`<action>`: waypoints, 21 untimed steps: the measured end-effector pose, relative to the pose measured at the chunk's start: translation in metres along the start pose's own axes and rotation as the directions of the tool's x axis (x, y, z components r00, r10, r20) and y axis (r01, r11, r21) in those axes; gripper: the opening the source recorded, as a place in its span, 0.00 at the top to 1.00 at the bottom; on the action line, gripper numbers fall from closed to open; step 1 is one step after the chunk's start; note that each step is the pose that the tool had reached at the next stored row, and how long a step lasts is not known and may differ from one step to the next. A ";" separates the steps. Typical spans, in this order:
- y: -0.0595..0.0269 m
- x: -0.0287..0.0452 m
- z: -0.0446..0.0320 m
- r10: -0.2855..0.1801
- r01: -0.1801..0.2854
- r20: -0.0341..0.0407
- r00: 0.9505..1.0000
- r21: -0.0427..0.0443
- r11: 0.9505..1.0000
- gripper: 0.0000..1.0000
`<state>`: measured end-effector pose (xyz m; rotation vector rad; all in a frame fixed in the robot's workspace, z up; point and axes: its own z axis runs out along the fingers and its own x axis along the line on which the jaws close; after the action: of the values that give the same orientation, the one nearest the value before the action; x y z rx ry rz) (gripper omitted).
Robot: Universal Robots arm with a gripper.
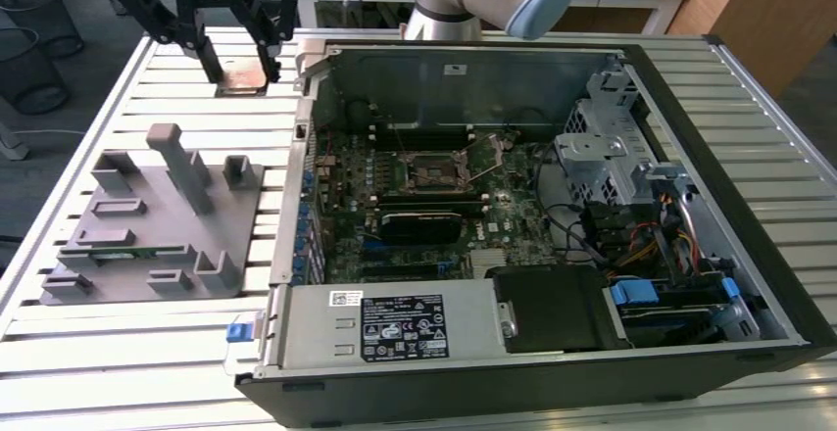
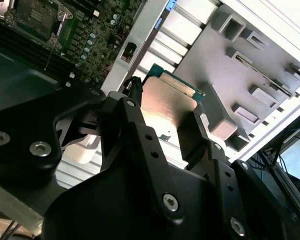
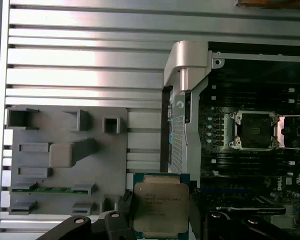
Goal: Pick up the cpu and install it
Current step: 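Pick up the cpu and move it towards the insertion slot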
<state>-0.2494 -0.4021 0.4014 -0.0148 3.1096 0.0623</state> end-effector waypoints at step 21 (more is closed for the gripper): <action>-0.0003 -0.0323 0.0018 0.000 0.000 0.000 1.000 0.000 1.000 0.47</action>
<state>-0.2171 -0.4020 0.4005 -0.0148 3.1096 0.0624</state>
